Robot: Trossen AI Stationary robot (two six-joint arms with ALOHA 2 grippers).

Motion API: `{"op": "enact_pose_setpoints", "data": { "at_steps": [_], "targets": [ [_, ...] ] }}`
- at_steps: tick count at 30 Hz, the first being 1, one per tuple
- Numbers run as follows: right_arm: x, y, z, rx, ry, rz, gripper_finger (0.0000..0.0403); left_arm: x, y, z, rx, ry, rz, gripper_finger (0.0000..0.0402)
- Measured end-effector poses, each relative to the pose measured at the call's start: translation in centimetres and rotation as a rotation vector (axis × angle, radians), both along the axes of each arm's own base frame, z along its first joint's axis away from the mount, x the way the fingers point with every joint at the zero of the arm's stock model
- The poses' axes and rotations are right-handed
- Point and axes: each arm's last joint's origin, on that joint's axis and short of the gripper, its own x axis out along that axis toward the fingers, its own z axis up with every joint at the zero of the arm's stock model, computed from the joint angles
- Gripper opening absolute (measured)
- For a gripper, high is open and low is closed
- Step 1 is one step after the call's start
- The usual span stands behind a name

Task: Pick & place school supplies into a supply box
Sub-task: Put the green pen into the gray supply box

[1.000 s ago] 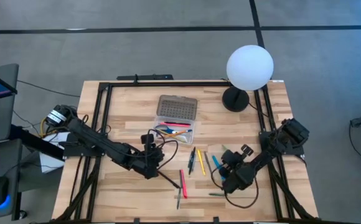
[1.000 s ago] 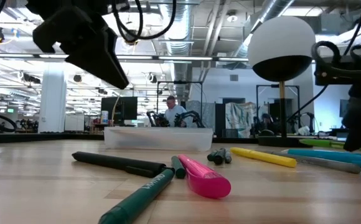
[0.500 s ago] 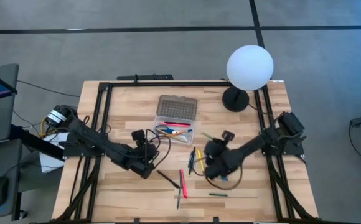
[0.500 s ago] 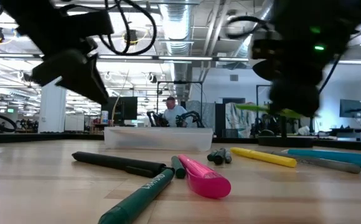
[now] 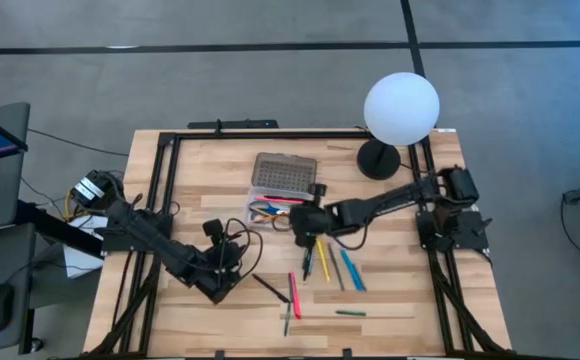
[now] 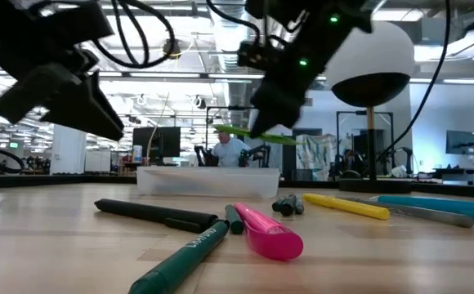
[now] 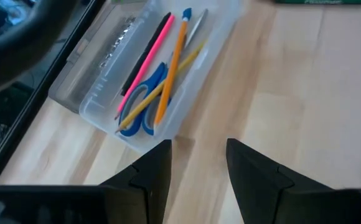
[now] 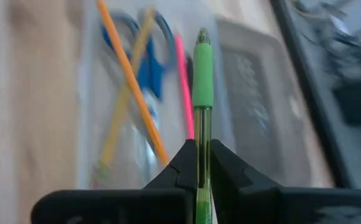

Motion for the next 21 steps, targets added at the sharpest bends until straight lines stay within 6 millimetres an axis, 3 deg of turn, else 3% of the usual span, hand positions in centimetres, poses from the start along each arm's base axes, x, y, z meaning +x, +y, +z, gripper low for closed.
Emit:
{"op": "enact_pose_setpoints", "data": {
  "at_steps": [9,21],
  "targets": [
    [1.5,-4.0,0.6,0.181,-0.126,0.045,0.0009,-0.7,-1.0,0.1,0.005,-0.028,-0.023,0.0148],
    [1.9,-5.4,0.9,0.239,-0.170,0.121,0.0030,-0.6,-1.1,0.1,-0.005,-0.045,-0.025,0.0148]
  ]
}}
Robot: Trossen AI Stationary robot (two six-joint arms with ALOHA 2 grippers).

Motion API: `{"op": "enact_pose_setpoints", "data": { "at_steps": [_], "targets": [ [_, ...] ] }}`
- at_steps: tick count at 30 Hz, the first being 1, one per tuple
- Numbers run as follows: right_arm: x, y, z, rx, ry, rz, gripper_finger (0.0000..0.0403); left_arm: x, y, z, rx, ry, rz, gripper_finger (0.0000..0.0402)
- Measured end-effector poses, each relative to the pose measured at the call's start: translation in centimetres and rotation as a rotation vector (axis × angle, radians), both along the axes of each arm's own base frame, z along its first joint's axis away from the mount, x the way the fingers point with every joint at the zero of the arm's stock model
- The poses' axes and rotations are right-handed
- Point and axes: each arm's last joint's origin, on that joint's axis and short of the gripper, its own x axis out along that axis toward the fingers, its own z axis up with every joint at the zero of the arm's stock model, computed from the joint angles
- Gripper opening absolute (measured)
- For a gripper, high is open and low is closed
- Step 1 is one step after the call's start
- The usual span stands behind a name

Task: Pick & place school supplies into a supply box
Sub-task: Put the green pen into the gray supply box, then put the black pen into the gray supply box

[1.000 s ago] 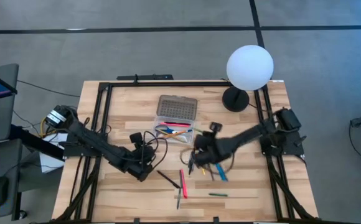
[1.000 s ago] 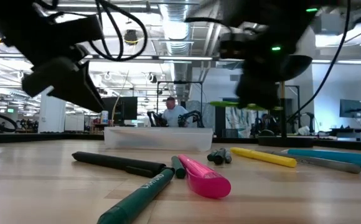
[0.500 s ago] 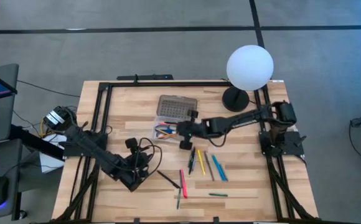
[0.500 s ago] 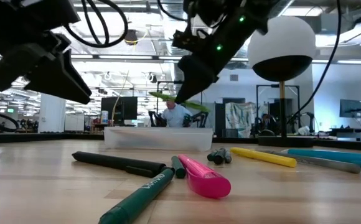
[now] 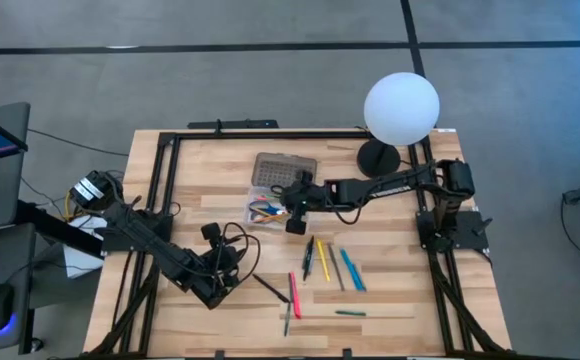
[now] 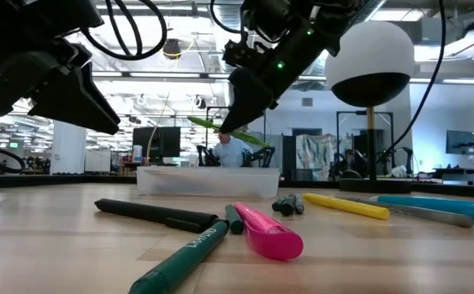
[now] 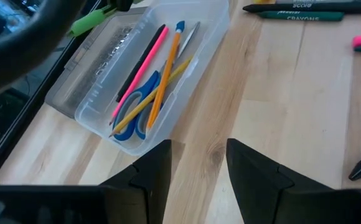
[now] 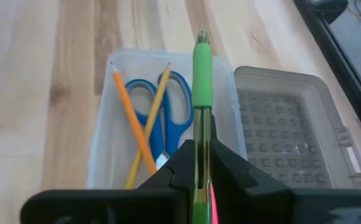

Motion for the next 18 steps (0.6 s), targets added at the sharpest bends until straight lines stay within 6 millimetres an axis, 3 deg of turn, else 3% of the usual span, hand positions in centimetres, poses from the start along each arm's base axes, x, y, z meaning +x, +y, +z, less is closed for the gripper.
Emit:
{"op": "enact_pose_setpoints", "data": {
  "at_steps": [10,18],
  "targets": [
    [0.0,-1.2,0.0,0.072,-0.016,-0.032,0.0041,0.0,0.0,0.0,-0.003,-0.001,0.000,0.0148],
    [0.0,-1.1,0.0,0.072,-0.019,-0.030,0.0076,0.0,0.0,0.0,-0.004,-0.001,-0.001,0.0148]
  ]
}}
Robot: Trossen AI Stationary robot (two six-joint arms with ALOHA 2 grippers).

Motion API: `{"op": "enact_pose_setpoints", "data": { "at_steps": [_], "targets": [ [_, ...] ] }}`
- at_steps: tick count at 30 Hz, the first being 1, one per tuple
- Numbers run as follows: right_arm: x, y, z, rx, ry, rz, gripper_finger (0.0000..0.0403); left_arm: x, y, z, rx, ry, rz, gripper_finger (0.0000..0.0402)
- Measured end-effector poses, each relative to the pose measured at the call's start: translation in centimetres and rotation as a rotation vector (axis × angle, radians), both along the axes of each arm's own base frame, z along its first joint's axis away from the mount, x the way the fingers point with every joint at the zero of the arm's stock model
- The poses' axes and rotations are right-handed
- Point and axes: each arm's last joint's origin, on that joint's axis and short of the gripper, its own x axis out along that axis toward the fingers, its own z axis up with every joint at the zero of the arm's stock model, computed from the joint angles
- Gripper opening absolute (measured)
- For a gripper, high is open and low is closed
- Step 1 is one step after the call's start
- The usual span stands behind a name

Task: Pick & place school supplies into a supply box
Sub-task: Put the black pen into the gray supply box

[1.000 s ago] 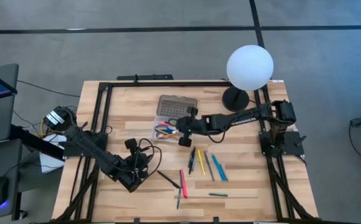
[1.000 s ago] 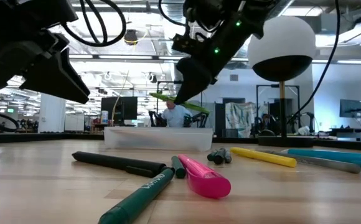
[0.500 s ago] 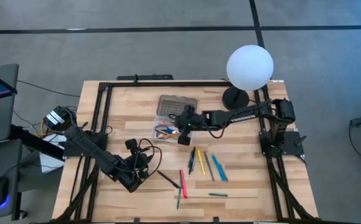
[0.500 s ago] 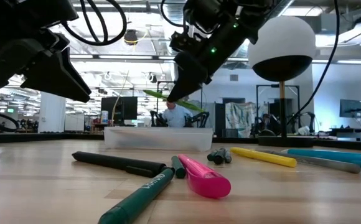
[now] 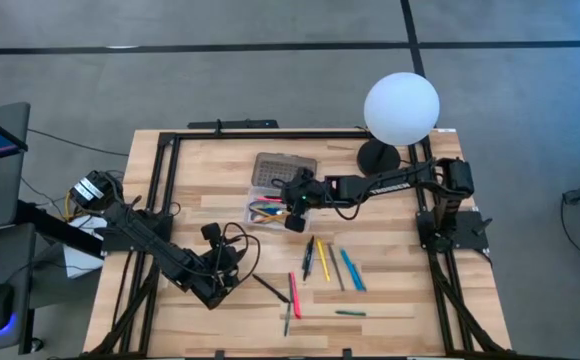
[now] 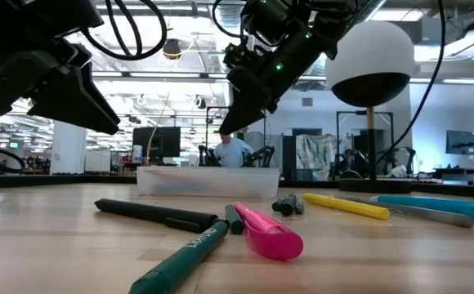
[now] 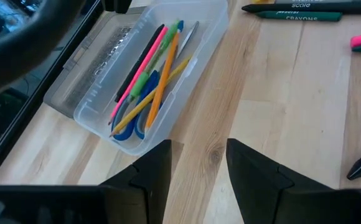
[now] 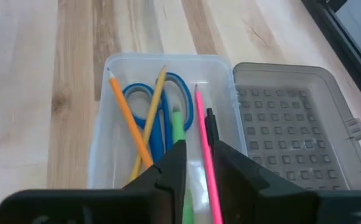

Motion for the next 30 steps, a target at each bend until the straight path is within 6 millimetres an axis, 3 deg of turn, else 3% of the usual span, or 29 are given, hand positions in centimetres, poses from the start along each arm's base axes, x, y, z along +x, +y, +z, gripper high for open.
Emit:
{"op": "enact_pose_setpoints", "data": {
  "at_steps": [7,11,18,23,30],
  "targets": [
    [0.0,0.5,0.0,-0.025,0.007,0.035,0.0097,0.1,-0.1,0.0,0.019,0.022,-0.036,0.0148],
    [0.1,2.5,0.0,-0.081,0.029,0.141,0.0101,0.9,-0.6,0.0,-0.048,0.115,-0.189,0.0148],
    [-0.7,5.8,-0.7,-0.106,0.124,0.224,0.0102,3.2,-1.6,1.1,-0.085,0.062,-0.474,0.0148],
    [-2.0,8.3,-1.6,-0.155,0.209,0.193,0.0102,4.4,-0.6,0.8,-0.240,0.021,-0.653,0.0148],
    [-5.5,11.2,-1.5,-0.274,0.165,0.143,0.0102,4.2,0.7,-0.5,-0.285,-0.024,-0.702,0.0148]
  ]
}}
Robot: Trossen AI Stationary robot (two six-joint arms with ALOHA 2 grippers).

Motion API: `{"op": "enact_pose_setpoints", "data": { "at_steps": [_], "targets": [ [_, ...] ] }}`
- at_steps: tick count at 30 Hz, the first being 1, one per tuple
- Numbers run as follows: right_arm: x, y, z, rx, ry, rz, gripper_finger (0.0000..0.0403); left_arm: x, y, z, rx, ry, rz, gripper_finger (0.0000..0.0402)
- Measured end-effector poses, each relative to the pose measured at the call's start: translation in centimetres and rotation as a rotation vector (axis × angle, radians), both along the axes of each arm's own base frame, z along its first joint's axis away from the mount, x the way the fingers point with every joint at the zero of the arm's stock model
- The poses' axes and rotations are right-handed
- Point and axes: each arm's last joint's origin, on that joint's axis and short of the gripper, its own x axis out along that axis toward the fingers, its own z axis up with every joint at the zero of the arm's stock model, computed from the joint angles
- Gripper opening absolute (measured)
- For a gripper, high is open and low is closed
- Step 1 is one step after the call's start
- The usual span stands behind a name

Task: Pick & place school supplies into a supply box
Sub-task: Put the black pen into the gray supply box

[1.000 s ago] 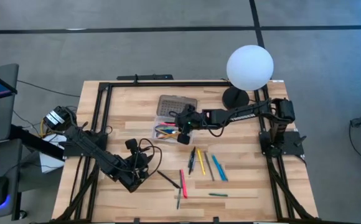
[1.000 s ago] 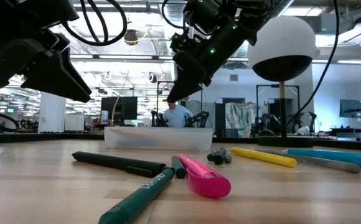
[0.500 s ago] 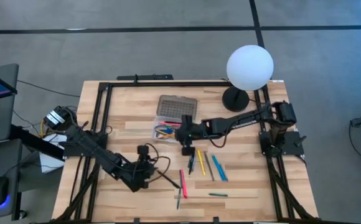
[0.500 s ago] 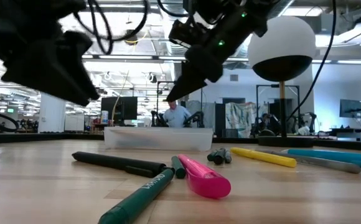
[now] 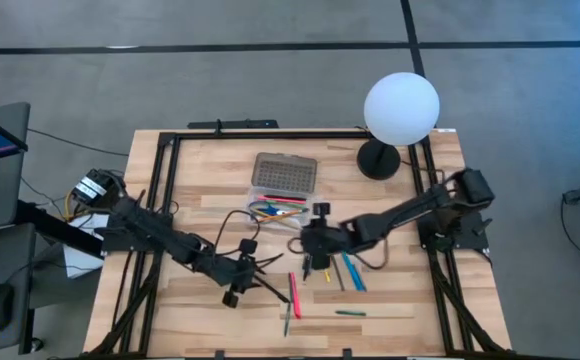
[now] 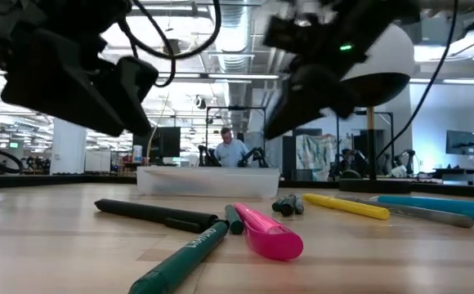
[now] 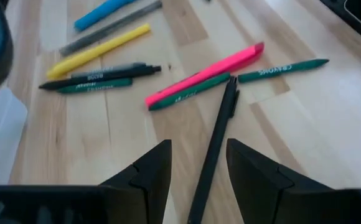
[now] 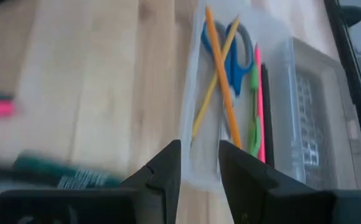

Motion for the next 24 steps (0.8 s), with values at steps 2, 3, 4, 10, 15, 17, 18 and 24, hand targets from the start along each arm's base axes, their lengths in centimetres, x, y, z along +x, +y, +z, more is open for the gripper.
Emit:
{"op": "enact_pose_setpoints", "data": {
  "at_steps": [2,3,4,10,15,17,18,24],
  "targets": [
    [-1.4,0.4,0.4,0.011,-0.041,0.023,0.0102,-0.1,0.2,-0.2,-0.013,-0.018,0.001,0.0148],
    [-2.1,0.5,0.7,0.020,-0.074,0.033,0.0102,-0.2,0.2,-0.3,-0.014,-0.030,-0.005,0.0148],
    [-3.0,0.5,1.1,0.029,-0.107,0.042,0.0102,-0.3,0.2,-0.4,-0.013,-0.043,-0.013,0.0148],
    [-8.1,0.6,1.7,0.055,-0.319,0.156,0.0102,0.5,-0.1,-1.9,0.019,-0.083,-0.042,0.0148],
    [-11.8,1.0,1.4,0.083,-0.514,0.259,0.0102,1.9,-0.1,-3.6,0.029,-0.059,-0.057,0.0148],
    [-12.8,1.1,1.3,0.094,-0.568,0.282,0.0102,2.2,0.0,-3.7,0.015,-0.051,-0.069,0.0148],
    [-13.2,1.1,1.2,0.101,-0.589,0.291,0.0102,2.3,0.1,-3.7,0.003,-0.047,-0.073,0.0148],
    [-14.5,1.3,0.6,0.106,-0.627,0.331,0.0102,2.5,0.4,-3.7,-0.057,-0.026,-0.100,0.0148]
  ]
}}
